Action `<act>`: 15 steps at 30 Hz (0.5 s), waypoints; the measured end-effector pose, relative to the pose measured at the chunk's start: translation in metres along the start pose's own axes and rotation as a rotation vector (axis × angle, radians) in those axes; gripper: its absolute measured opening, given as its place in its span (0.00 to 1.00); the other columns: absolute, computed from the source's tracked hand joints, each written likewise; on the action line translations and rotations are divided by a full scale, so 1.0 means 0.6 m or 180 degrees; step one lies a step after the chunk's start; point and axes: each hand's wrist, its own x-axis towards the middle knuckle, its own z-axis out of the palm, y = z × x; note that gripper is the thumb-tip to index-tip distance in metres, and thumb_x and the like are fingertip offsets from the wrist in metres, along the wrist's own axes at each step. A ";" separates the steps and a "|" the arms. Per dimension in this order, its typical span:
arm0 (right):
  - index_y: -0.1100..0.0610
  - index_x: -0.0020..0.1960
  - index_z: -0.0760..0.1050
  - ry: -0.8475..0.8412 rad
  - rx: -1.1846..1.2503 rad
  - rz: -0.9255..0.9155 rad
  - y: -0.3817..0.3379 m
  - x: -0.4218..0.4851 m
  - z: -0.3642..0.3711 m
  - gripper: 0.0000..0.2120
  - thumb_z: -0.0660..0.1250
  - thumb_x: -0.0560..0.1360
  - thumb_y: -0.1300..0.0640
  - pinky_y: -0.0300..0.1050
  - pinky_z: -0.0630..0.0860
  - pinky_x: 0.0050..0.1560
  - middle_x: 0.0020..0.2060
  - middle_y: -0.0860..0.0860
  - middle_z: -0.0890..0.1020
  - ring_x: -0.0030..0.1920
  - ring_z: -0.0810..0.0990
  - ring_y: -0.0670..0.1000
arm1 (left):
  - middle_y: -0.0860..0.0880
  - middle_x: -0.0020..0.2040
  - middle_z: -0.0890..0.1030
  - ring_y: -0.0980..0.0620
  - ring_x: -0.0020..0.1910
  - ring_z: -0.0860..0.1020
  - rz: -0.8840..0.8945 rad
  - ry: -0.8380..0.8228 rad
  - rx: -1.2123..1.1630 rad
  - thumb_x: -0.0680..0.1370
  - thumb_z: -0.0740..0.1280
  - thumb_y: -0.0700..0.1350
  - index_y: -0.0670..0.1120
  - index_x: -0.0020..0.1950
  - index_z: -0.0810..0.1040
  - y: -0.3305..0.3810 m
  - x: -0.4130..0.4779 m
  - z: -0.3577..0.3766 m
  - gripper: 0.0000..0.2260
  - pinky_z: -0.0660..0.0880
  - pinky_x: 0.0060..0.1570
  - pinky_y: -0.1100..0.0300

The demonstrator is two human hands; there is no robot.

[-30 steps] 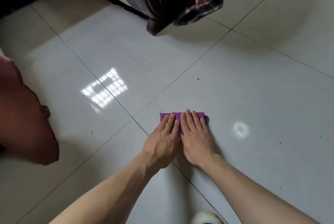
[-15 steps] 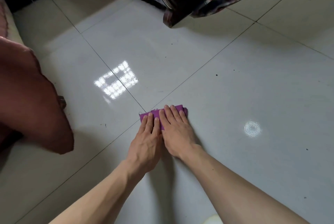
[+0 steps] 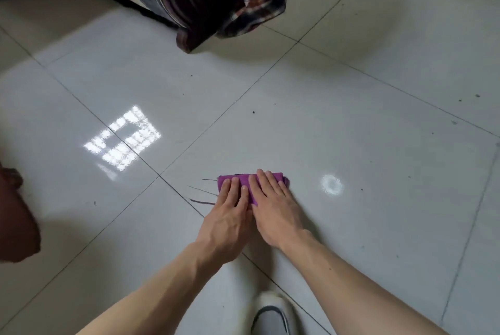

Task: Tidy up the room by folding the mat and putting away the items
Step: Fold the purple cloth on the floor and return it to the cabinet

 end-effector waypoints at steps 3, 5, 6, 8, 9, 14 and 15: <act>0.56 0.82 0.45 0.0196 0.0116 0.0198 0.057 -0.045 0.001 0.30 0.53 0.84 0.50 0.50 0.40 0.78 0.82 0.53 0.46 0.81 0.45 0.53 | 0.32 0.63 0.79 0.26 0.66 0.73 0.0312 -0.0128 0.0145 0.73 0.70 0.41 0.37 0.59 0.83 0.055 0.029 0.000 0.16 0.70 0.67 0.33; 0.57 0.81 0.53 0.0302 0.0093 0.0382 0.087 -0.080 0.005 0.30 0.58 0.83 0.51 0.50 0.43 0.77 0.81 0.55 0.54 0.81 0.53 0.55 | 0.33 0.63 0.79 0.26 0.66 0.73 0.0538 -0.0093 0.0196 0.77 0.62 0.42 0.38 0.59 0.83 0.094 0.044 -0.003 0.16 0.69 0.67 0.34; 0.58 0.80 0.57 0.0351 0.0048 0.0479 0.100 -0.098 0.008 0.30 0.62 0.81 0.52 0.52 0.46 0.76 0.80 0.56 0.59 0.79 0.58 0.56 | 0.34 0.63 0.80 0.27 0.66 0.74 0.0611 -0.0074 0.0167 0.78 0.57 0.42 0.38 0.60 0.83 0.112 0.049 -0.005 0.19 0.70 0.67 0.35; 0.58 0.78 0.63 0.0404 0.0060 0.0669 0.123 -0.131 0.014 0.30 0.67 0.79 0.53 0.54 0.50 0.74 0.77 0.57 0.64 0.77 0.64 0.57 | 0.34 0.64 0.79 0.28 0.66 0.74 0.0754 -0.0003 0.0069 0.78 0.53 0.42 0.37 0.63 0.81 0.146 0.056 -0.004 0.22 0.70 0.67 0.35; 0.58 0.78 0.63 0.0420 0.0088 0.0755 0.135 -0.149 0.017 0.31 0.68 0.78 0.53 0.55 0.50 0.74 0.77 0.57 0.65 0.77 0.64 0.57 | 0.34 0.64 0.79 0.27 0.67 0.73 0.0834 -0.0009 0.0041 0.78 0.52 0.42 0.36 0.65 0.79 0.165 0.059 -0.004 0.23 0.69 0.68 0.35; 0.58 0.79 0.61 0.0574 0.0253 0.1178 0.193 -0.244 0.022 0.32 0.67 0.78 0.55 0.51 0.48 0.77 0.78 0.56 0.62 0.78 0.62 0.57 | 0.34 0.65 0.78 0.28 0.68 0.72 0.1203 -0.0053 0.0071 0.78 0.53 0.43 0.38 0.65 0.80 0.259 0.079 -0.010 0.22 0.68 0.69 0.35; 0.57 0.80 0.58 0.0601 0.0350 0.1231 0.204 -0.262 0.020 0.32 0.65 0.79 0.56 0.48 0.43 0.78 0.79 0.55 0.58 0.79 0.58 0.56 | 0.33 0.65 0.78 0.27 0.68 0.71 0.1318 -0.0046 0.0062 0.78 0.53 0.44 0.38 0.64 0.80 0.276 0.085 -0.012 0.22 0.67 0.69 0.35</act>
